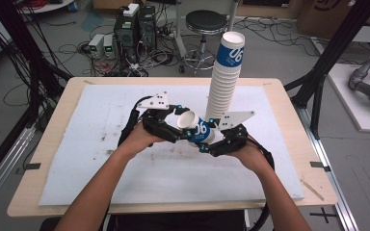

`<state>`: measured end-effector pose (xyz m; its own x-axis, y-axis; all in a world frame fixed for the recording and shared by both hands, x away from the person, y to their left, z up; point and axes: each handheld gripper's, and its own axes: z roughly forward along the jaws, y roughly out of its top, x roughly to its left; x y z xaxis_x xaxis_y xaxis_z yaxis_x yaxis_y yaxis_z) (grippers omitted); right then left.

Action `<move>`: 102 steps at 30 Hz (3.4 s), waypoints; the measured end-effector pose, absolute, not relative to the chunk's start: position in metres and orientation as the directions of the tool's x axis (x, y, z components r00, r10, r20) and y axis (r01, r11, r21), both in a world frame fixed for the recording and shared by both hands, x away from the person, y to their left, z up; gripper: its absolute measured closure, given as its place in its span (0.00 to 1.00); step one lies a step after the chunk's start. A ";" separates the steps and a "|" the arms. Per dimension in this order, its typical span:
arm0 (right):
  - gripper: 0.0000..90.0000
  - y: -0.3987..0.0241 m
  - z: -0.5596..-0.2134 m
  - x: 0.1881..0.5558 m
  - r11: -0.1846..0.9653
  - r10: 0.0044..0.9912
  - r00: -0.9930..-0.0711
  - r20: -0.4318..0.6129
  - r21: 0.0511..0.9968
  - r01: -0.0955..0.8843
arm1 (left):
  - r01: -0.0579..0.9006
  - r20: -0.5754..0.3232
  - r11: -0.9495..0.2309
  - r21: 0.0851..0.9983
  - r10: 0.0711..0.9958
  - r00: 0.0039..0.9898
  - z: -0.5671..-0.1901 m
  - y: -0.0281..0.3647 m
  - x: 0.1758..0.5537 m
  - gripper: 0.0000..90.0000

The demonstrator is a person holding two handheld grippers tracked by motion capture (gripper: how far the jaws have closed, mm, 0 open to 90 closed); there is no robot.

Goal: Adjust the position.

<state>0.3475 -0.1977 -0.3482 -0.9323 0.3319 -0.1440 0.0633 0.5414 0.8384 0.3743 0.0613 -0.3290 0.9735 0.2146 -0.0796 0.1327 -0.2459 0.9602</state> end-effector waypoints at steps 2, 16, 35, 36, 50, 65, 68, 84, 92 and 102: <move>0.32 -0.197 -0.348 0.347 0.558 0.319 -0.935 -0.154 0.828 0.054 | 0.108 -0.064 -0.256 0.961 0.176 0.982 -0.329 0.061 0.373 0.32; 0.19 -0.201 -0.355 0.347 0.398 0.365 -0.930 -0.031 0.909 0.126 | 0.148 -0.131 -0.142 0.979 0.123 0.984 -0.334 0.067 0.377 0.33; 0.24 -0.199 -0.350 0.344 0.586 0.232 -0.962 -0.143 0.810 0.021 | 0.112 -0.095 -0.272 0.956 0.076 0.993 -0.336 0.065 0.372 0.33; 0.22 -0.198 -0.350 0.344 0.578 0.241 -0.961 -0.134 0.815 0.031 | 0.121 -0.104 -0.261 0.958 0.078 0.991 -0.336 0.066 0.372 0.34; 0.25 -0.211 -0.352 0.346 0.386 0.277 -0.961 -0.017 0.918 0.095 | 0.204 -0.197 -0.125 0.971 0.071 0.978 -0.343 0.080 0.375 0.34; 0.28 -0.213 -0.344 0.341 0.504 0.212 -0.973 -0.090 0.863 0.030 | 0.157 -0.151 -0.228 0.961 0.045 0.988 -0.346 0.080 0.372 0.35; 0.23 -0.214 -0.343 0.341 0.425 0.226 -0.973 -0.042 0.903 0.059 | 0.196 -0.195 -0.142 0.970 0.022 0.981 -0.349 0.086 0.373 0.35; 0.27 -0.211 -0.348 0.344 0.411 0.220 -0.976 0.010 0.906 0.102 | 0.128 -0.108 -0.241 0.962 0.094 0.990 -0.351 0.082 0.365 0.26; 0.22 -0.217 -0.343 0.347 0.419 0.195 -0.977 0.084 0.894 0.160 | 0.099 -0.095 -0.268 0.958 0.029 0.995 -0.356 0.078 0.363 0.33; 0.24 -0.224 -0.337 0.347 0.274 0.233 -0.961 0.146 0.939 0.209 | 0.119 -0.110 -0.250 0.961 0.047 0.993 -0.363 0.076 0.365 0.33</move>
<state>0.3474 -0.2241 -0.3372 -0.9614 0.2334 0.1460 0.2091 0.2740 0.9387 0.3647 0.0756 -0.3629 0.9928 0.0471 -0.1104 0.1188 -0.2500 0.9609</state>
